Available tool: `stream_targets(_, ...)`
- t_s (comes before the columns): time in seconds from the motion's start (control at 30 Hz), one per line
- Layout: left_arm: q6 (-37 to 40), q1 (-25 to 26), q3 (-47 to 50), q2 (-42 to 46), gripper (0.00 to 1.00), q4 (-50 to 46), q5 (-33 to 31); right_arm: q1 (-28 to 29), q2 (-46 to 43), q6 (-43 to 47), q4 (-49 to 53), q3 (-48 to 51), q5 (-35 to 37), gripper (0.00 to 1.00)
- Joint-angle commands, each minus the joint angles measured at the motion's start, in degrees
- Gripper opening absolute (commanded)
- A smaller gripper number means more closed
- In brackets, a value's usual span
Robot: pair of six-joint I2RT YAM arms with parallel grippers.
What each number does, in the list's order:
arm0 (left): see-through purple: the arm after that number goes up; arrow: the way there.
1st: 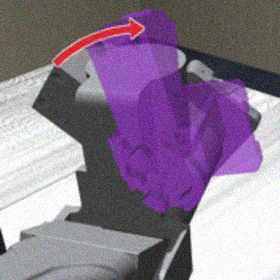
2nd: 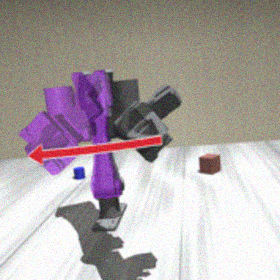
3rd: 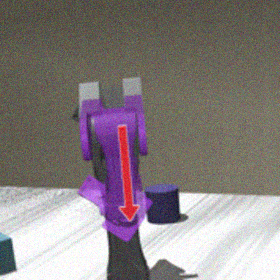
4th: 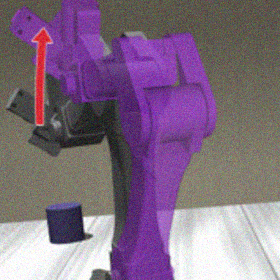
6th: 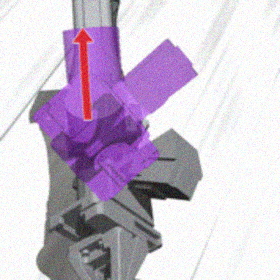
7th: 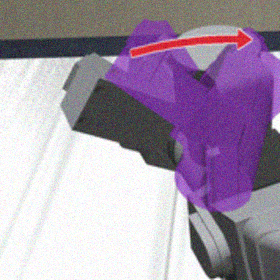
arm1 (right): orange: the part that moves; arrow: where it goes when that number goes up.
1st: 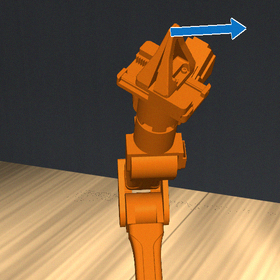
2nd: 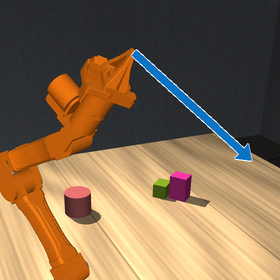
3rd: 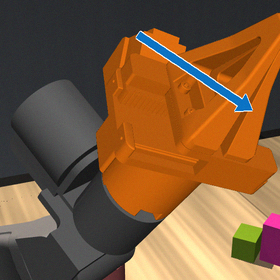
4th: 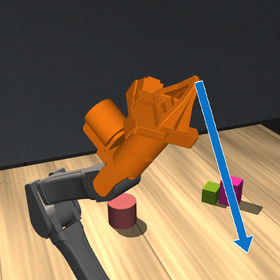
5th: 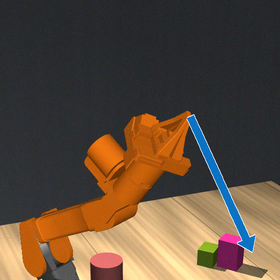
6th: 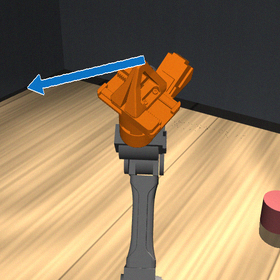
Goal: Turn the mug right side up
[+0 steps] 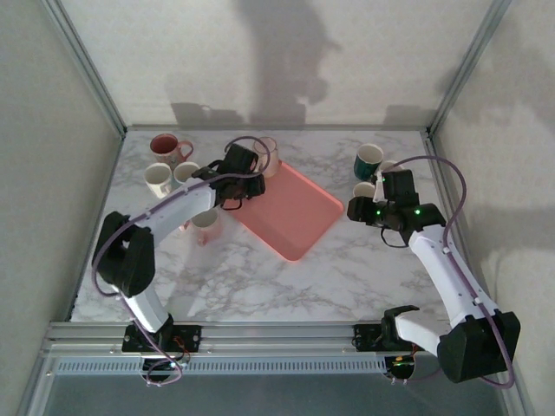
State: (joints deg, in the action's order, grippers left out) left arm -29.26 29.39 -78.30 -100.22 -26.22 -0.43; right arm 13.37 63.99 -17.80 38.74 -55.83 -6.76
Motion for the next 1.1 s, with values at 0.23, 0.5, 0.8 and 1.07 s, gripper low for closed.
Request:
stream_targets(0.23, -4.14, -3.70, -7.84, -9.28, 0.51, -6.59, -4.37, -0.19, 2.32, -1.76, -4.24, 0.86, -3.45, 0.59)
stream_targets(0.5, -4.18, -4.80, -10.54, -13.03, 0.46, -5.42, -2.75, -0.24, 3.65, -1.36, -5.52, 0.33, -3.66, 0.60)
stream_targets(0.8, -6.16, -4.78, -12.62, -16.09, 0.44, -6.48, -3.73, -0.28, 4.88, -1.30, -6.62, -0.24, -3.89, 0.60)
stream_targets(1.07, -6.79, -4.81, -12.71, -17.84, 0.37, -7.31, -4.27, -0.51, 4.29, -1.16, -6.31, 0.00, -3.87, 0.59)
